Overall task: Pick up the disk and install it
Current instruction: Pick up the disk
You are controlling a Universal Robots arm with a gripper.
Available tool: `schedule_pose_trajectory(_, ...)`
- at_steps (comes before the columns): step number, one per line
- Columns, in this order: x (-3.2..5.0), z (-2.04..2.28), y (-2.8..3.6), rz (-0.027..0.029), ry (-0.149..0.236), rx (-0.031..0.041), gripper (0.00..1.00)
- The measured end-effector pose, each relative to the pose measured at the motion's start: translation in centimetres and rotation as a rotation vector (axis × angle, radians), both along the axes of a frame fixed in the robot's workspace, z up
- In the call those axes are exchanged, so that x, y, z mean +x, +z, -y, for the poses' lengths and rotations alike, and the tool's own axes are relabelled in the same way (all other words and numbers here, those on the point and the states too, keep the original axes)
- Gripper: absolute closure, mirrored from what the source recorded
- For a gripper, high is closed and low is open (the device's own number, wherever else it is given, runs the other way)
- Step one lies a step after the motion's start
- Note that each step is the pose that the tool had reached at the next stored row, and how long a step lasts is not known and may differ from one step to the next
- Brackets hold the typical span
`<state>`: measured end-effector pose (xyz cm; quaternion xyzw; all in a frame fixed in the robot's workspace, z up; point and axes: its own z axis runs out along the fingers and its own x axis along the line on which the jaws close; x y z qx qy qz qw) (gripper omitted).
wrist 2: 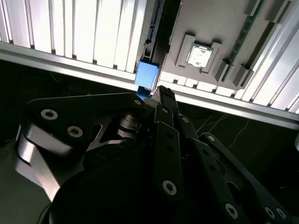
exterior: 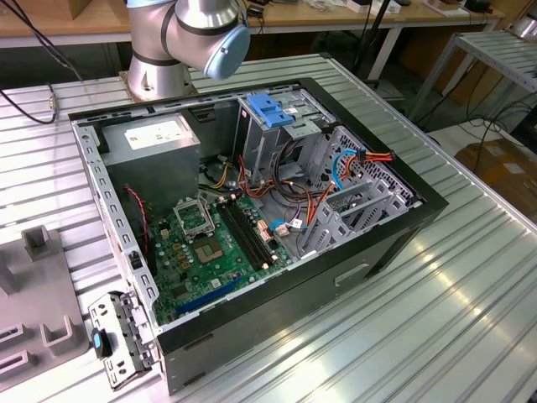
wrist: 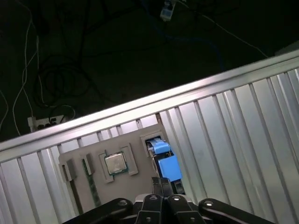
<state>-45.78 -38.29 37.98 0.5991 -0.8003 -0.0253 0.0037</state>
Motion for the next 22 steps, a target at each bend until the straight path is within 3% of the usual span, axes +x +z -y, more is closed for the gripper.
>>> schedule_pose_trajectory(5,0.0,0.0,-0.01,0.0003,0.074,0.0,0.89)
schedule_pose_trajectory(10,0.0,0.0,-0.01,0.0003,0.088,0.0,0.89)
schedule_pose_trajectory(17,0.0,0.0,-0.05,0.0007,0.241,0.0,0.89)
schedule_pose_trajectory(19,0.0,0.0,-0.1,0.0037,0.264,-0.0005,0.89)
schedule_pose_trajectory(22,0.01,0.0,-0.4,0.0121,0.267,-0.0017,0.89)
